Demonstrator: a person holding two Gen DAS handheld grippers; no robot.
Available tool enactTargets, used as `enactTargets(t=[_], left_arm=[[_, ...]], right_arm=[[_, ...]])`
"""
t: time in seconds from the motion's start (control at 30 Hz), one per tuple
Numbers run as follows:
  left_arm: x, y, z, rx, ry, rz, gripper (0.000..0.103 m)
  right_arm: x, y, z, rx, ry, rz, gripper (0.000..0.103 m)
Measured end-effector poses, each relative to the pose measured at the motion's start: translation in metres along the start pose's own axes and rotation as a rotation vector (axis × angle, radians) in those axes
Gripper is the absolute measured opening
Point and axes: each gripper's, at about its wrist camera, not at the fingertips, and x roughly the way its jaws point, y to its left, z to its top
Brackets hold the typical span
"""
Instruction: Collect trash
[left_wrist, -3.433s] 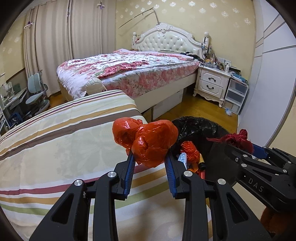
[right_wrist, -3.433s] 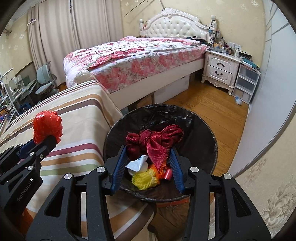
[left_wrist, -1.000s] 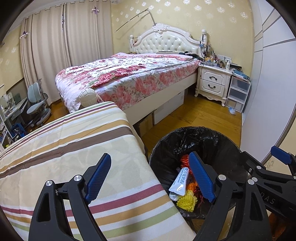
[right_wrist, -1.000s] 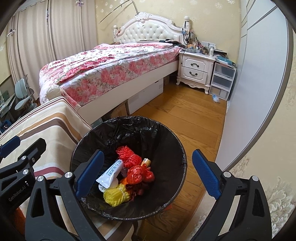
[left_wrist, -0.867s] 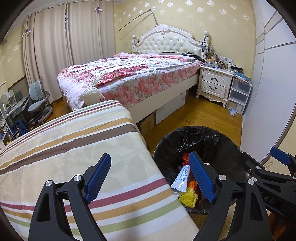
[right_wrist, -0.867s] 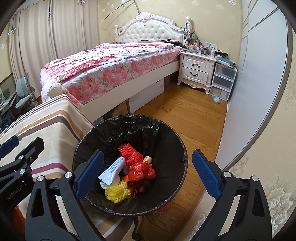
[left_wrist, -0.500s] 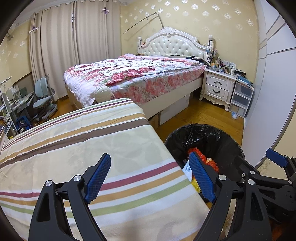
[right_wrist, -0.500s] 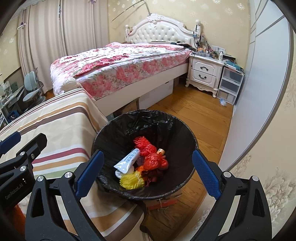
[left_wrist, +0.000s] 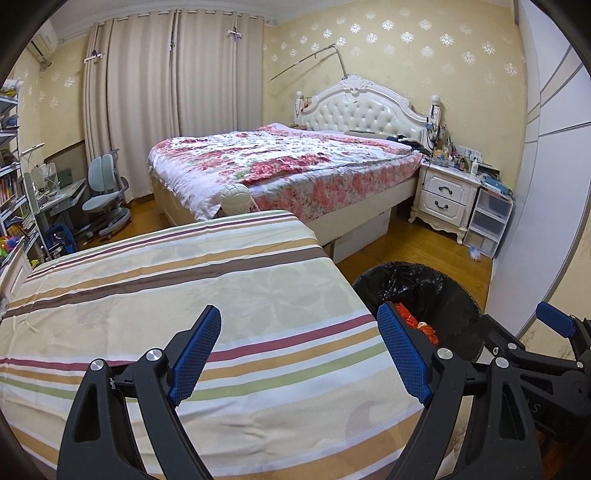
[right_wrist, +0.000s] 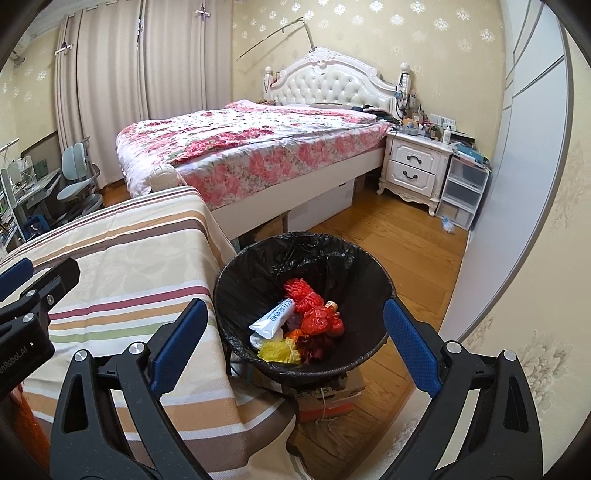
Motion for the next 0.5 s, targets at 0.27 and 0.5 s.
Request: enactTargets(t=[0.27,0.5], left_arm=[[-0.005,0.009,-0.004,-0.017,-0.002,0.005,0.084],[-0.006,0.010,-0.005,-0.017,-0.005,0.004,0.084]], right_arm=[[-0.013,0.001,0.000,-0.007,-0.020,0.005,0.094],[-0.015,0.001,0.000,-0.005,-0.022,0.002,0.094]])
